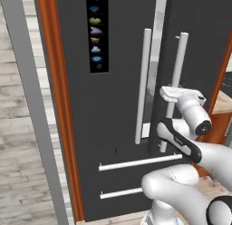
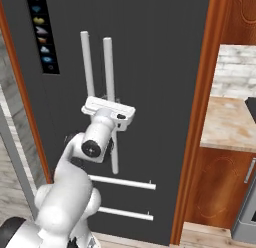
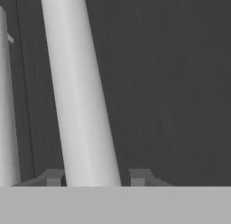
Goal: Take the donuts from the fridge and place them on the empty tray on the dining counter.
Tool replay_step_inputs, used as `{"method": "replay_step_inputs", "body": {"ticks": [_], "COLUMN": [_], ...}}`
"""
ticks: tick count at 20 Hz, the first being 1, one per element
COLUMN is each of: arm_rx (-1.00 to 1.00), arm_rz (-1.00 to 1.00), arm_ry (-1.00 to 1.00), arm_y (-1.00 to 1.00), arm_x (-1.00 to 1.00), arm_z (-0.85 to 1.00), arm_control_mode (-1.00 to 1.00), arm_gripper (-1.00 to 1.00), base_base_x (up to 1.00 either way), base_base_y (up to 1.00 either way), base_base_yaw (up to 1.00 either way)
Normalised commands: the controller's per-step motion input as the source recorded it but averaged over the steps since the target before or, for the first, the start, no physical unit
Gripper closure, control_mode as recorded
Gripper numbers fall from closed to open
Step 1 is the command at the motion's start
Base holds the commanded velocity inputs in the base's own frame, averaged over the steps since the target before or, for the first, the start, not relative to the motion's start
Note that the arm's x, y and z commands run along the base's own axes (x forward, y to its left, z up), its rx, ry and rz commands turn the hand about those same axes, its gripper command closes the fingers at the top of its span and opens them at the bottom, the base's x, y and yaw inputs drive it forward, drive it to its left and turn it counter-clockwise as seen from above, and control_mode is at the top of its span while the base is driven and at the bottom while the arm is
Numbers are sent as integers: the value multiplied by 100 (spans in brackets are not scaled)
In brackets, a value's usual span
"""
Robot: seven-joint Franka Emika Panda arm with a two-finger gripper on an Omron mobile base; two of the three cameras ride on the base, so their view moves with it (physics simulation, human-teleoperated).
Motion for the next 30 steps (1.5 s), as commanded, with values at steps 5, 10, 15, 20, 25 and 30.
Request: {"method": "replay_step_inputs", "body": {"ticks": [5,10,15,20,25,30], "arm_rx": [1,3,1,0,0,6], "arm_rz": [0,0,0,0,0,0], "arm_ry": [9,19,21,14,-1,-18], "arm_y": [-83,-89,-97,-97,-67,-52], "arm_x": [-100,-85,-75,-69,-46,-96], "arm_z": [0,1,0,0,0,15], "arm_control_mode": [-100,-100,-100,-100,-100,-100], "arm_gripper": [100,100,100,100,-100,-100], "base_base_x": [0,0,0,0,0,0], "base_base_y": [0,0,0,0,0,0], "base_base_yaw": [0,0,0,0,0,0]}}
